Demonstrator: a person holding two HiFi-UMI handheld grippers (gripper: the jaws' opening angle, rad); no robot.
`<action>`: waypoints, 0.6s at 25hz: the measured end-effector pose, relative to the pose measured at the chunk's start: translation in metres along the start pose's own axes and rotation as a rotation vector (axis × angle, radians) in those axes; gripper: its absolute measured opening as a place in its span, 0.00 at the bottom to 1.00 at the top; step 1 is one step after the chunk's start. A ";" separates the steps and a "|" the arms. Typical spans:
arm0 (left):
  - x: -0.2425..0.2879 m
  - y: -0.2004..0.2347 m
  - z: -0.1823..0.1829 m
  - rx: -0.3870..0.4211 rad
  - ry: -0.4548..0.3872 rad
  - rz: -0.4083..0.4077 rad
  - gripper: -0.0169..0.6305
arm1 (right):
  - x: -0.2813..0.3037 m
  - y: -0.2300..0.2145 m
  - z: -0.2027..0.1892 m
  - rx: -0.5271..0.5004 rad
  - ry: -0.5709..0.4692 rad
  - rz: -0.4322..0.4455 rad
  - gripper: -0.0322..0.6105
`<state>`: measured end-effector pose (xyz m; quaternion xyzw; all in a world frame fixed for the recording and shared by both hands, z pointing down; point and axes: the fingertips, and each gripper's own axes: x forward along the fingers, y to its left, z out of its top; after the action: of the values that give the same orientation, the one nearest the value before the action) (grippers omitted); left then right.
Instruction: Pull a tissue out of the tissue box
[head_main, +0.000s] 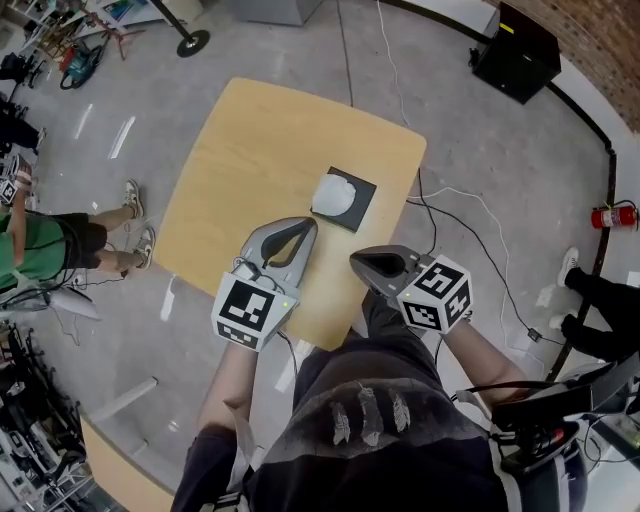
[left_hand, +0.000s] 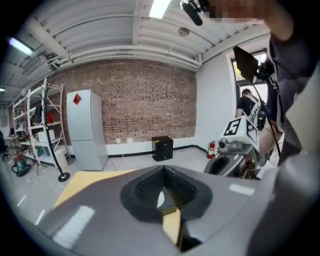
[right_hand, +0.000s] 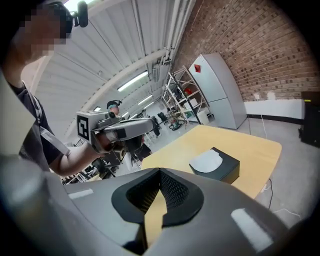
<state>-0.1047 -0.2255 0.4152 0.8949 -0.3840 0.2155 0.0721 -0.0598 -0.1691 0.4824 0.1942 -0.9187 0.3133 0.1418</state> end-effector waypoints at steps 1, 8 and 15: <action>0.008 0.004 -0.006 -0.011 0.026 0.000 0.03 | 0.001 -0.004 -0.002 -0.002 0.012 -0.007 0.05; 0.043 0.032 -0.043 -0.058 0.155 0.010 0.35 | 0.010 -0.012 -0.013 0.007 0.070 -0.010 0.05; 0.080 0.047 -0.100 -0.147 0.316 -0.050 0.53 | 0.023 -0.030 -0.031 0.033 0.113 -0.031 0.05</action>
<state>-0.1226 -0.2816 0.5387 0.8514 -0.3604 0.3228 0.2023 -0.0622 -0.1772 0.5301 0.1930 -0.9007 0.3367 0.1951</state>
